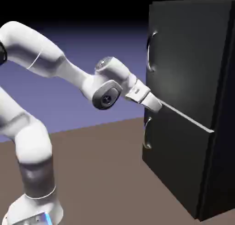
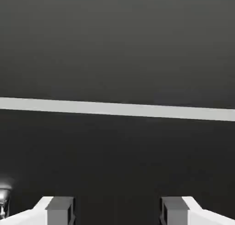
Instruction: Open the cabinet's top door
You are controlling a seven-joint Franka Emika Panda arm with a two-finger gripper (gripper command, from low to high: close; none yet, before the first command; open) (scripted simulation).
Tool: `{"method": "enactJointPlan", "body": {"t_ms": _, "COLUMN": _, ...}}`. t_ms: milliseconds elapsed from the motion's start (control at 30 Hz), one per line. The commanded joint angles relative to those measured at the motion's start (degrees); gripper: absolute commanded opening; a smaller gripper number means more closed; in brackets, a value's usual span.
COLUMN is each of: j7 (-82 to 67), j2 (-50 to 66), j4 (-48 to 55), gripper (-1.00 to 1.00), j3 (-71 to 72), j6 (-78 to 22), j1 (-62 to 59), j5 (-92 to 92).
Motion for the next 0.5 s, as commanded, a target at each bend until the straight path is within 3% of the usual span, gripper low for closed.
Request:
{"method": "enactJointPlan", "body": {"t_ms": 0, "j7": -1.19, "j2": -1.01, "j4": 0.36, "gripper": 0.00, "j3": 1.19, "j6": -0.37, "j1": -1.14, "j5": 2.50}}
{"method": "enactJointPlan", "body": {"t_ms": 467, "j7": -17.90, "j2": -15.10, "j4": 5.44, "gripper": 0.00, "j3": 17.77, "j6": -5.55, "j1": -17.10, "j5": 37.39}}
